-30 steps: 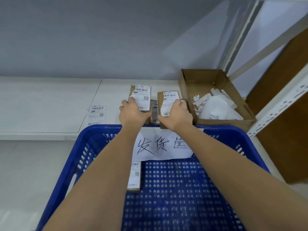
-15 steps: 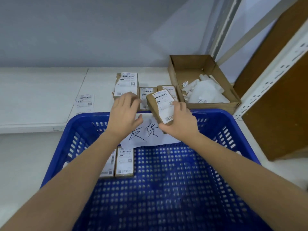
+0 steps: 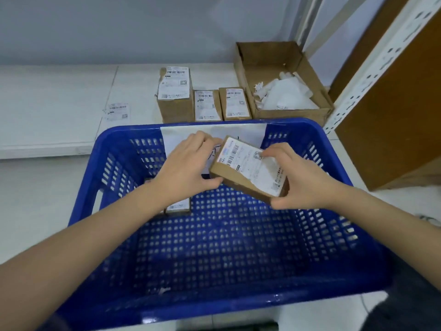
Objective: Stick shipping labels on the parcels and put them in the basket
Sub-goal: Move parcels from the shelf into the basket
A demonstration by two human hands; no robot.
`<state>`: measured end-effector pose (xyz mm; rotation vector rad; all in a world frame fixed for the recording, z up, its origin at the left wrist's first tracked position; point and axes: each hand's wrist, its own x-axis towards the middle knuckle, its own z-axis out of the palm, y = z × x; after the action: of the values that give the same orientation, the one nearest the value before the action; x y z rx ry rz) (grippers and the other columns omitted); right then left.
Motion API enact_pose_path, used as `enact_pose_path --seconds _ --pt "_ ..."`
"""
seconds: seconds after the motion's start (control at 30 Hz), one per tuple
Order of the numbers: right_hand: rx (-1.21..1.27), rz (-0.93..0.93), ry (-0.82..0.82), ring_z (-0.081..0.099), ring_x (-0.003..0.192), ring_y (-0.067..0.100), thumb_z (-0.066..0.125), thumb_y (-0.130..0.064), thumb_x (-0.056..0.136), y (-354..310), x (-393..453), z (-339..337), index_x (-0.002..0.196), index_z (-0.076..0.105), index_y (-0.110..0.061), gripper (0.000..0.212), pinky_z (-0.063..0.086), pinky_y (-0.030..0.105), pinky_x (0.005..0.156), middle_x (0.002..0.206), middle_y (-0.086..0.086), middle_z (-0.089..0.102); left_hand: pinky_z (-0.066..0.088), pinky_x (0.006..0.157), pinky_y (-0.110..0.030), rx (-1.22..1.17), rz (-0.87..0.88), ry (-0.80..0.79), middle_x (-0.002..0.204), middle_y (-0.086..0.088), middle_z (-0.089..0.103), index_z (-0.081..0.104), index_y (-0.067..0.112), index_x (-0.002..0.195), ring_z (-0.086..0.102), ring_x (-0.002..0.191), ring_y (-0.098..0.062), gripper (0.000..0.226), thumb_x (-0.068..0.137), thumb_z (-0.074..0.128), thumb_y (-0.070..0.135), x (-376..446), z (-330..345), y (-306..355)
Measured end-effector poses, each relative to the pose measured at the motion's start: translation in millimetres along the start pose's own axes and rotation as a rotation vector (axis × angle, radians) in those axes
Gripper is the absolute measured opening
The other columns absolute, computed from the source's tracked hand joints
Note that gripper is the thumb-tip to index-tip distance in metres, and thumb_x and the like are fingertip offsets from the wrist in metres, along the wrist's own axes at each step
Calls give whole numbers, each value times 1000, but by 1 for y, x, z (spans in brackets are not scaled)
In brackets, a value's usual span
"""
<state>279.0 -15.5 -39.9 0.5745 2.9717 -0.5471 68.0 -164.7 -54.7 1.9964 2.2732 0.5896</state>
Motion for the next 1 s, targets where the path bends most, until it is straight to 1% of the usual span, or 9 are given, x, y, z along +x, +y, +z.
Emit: enact_pose_path --seconds 0.17,0.27,0.4,0.47,0.57,0.63,0.77,0.87,1.0 --pt "-210 -292 -59 36 114 12 74 -46 59 -17 -16 -7 138 28 -22 95 45 22 66 137 -3 27 5 107 -14 -4 -61 -218 158 1 9 3 17 154 11 142 -12 114 73 72 57 -36 -20 27" --pt "-204 -337 -17 39 120 21 78 -43 58 -20 -21 -4 137 29 -23 95 41 22 74 139 0 29 5 111 -18 6 -73 -312 160 6 -8 -10 20 153 2 145 -10 123 70 74 58 -51 -20 34" --pt "19 -320 -49 36 127 17 74 -40 58 -15 -21 2 138 25 -31 95 52 36 86 140 -5 29 18 111 -24 -60 -165 -257 159 3 5 -7 17 153 16 143 -14 121 72 79 45 -62 -10 44" --pt "87 -326 -72 34 131 15 75 -37 58 -12 -16 3 141 25 -29 97 46 41 99 142 -5 30 23 108 -24 -54 -168 -220 156 0 15 1 14 154 25 140 -16 117 71 80 42 -60 -10 43" --pt "148 -329 -58 30 135 13 73 -32 59 -9 -5 2 143 29 -23 95 34 30 109 143 -3 31 28 97 -17 -73 -183 -132 150 -1 28 17 14 152 37 131 -16 112 66 84 37 -52 -13 35" --pt "147 -318 -14 30 135 13 65 -39 63 -9 1 2 141 37 -19 85 31 27 108 144 -1 34 29 91 -16 -69 -195 -87 144 -3 36 26 11 149 42 125 -17 108 63 85 36 -48 -14 33" --pt "168 -316 192 45 127 22 58 -41 77 -17 4 8 125 58 -13 55 40 46 104 135 7 51 47 87 -38 -20 -167 41 123 -14 52 44 0 137 50 109 -28 97 55 74 41 -49 -3 45" --pt "386 -257 378 54 114 19 61 -33 84 -33 -1 8 105 67 -12 31 44 39 98 118 6 59 45 88 -37 -56 -212 88 120 -15 52 41 -4 136 44 108 -25 101 55 74 45 -51 4 57" --pt "350 -243 434 58 103 20 66 -36 82 -44 -4 19 94 69 -8 31 48 42 87 105 6 61 45 88 -36 -23 -226 165 118 -20 51 39 -8 133 45 107 -28 97 58 71 45 -48 4 60"
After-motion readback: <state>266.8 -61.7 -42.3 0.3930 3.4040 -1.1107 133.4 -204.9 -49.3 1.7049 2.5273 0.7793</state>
